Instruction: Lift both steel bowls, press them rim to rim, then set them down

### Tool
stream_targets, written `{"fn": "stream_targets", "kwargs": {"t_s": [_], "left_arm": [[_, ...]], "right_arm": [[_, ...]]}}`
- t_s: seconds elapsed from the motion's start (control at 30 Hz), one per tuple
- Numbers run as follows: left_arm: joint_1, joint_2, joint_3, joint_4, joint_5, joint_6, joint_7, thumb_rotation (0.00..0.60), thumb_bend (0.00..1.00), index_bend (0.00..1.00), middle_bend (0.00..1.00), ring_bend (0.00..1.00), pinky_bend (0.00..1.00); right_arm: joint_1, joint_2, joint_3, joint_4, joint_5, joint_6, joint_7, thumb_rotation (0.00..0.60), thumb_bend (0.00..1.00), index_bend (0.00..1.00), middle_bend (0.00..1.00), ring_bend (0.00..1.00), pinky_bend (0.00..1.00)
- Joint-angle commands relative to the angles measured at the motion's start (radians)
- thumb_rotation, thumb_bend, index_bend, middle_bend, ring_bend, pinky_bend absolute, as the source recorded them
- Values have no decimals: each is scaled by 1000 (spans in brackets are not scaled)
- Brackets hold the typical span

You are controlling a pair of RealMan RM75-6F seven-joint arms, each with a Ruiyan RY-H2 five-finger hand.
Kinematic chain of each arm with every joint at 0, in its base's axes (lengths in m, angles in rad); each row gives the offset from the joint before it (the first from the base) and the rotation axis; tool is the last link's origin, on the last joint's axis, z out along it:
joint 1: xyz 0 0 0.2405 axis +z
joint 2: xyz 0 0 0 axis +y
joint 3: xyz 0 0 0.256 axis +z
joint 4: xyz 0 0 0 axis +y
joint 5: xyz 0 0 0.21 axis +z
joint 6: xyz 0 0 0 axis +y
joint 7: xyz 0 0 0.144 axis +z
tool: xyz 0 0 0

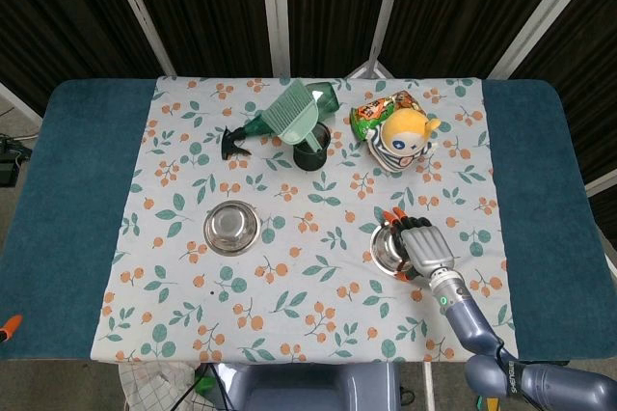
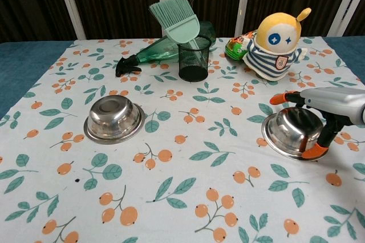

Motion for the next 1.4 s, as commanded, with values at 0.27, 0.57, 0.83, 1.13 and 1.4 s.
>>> {"fn": "stream_targets", "kwargs": {"t_s": [0.27, 0.57, 0.83, 1.13, 1.4], "left_arm": [[0, -1, 0, 0, 0, -1, 2, 600, 66, 192, 0, 0, 3], [0, 5, -1, 0, -4, -1, -8, 600, 66, 191, 0, 0, 3], [-10, -1, 8, 30, 92, 18, -7, 600, 106, 202, 4, 0, 7], [-30, -24, 12, 30, 160, 9, 44, 600, 119, 321, 155, 34, 75], [-144, 59, -27, -126, 42, -198, 129, 600, 107, 262, 57, 6, 55]], "right_arm": [[9, -14, -20, 9, -4, -1, -6, 600, 70, 168, 116, 180, 159], [13, -25, -24, 11, -10, 10, -2, 600, 70, 204, 173, 264, 159], [7, -20, -21, -8, -43, 35, 20, 600, 70, 251, 226, 343, 178], [-2, -9, -22, -22, -69, 47, 45, 600, 70, 316, 262, 359, 181], [-11, 51, -7, -90, -103, 81, 59, 600, 69, 320, 262, 359, 181]]}}
